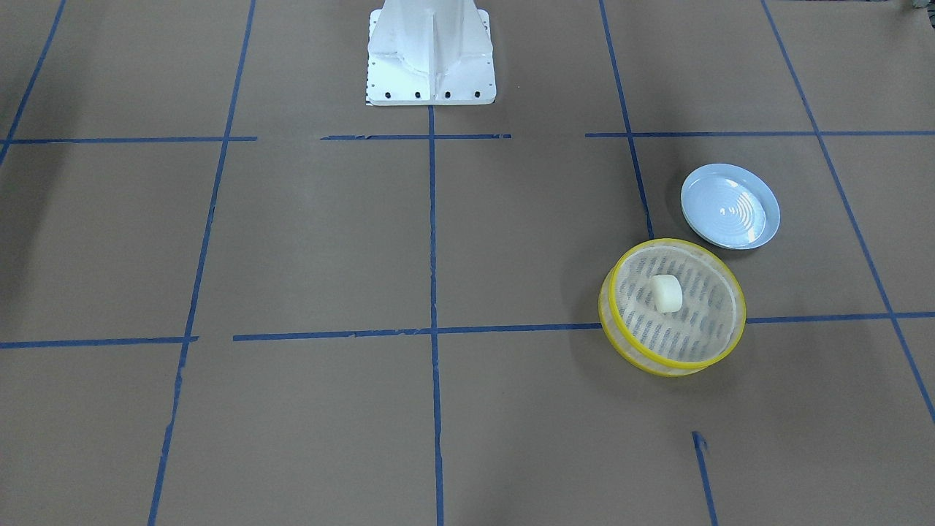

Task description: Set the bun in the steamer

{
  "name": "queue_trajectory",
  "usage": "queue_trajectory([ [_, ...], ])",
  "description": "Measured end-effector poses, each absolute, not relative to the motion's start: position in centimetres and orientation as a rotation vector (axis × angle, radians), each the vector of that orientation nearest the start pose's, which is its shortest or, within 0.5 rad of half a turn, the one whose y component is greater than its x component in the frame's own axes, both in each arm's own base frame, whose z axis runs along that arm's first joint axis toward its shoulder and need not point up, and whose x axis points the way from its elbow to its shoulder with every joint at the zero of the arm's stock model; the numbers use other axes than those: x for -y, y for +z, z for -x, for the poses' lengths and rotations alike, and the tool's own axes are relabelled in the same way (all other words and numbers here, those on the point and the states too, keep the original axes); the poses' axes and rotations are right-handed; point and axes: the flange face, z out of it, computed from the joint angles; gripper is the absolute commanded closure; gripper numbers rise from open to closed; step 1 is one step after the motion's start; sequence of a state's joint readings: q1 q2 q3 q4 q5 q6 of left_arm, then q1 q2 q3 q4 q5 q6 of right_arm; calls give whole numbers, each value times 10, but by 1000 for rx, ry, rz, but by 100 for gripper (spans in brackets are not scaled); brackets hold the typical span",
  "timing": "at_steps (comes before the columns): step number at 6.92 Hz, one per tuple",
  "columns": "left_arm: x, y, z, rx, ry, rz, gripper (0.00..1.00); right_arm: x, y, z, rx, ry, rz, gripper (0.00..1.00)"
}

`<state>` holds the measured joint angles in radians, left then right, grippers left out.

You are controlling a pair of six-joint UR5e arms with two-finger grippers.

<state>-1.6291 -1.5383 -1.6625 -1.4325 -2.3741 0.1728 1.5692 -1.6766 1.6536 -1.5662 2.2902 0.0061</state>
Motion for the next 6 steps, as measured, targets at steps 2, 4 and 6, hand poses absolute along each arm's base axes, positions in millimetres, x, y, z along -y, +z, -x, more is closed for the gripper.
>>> queue_trajectory([
  [2,468,640,87,-826,69,-15,0,446,671,-67,719,11,20,0],
  [4,469,640,86,-846,42,-6,0,446,671,-67,719,11,20,0],
  [6,470,640,86,-847,12,6,0,446,671,-67,719,11,20,0],
])
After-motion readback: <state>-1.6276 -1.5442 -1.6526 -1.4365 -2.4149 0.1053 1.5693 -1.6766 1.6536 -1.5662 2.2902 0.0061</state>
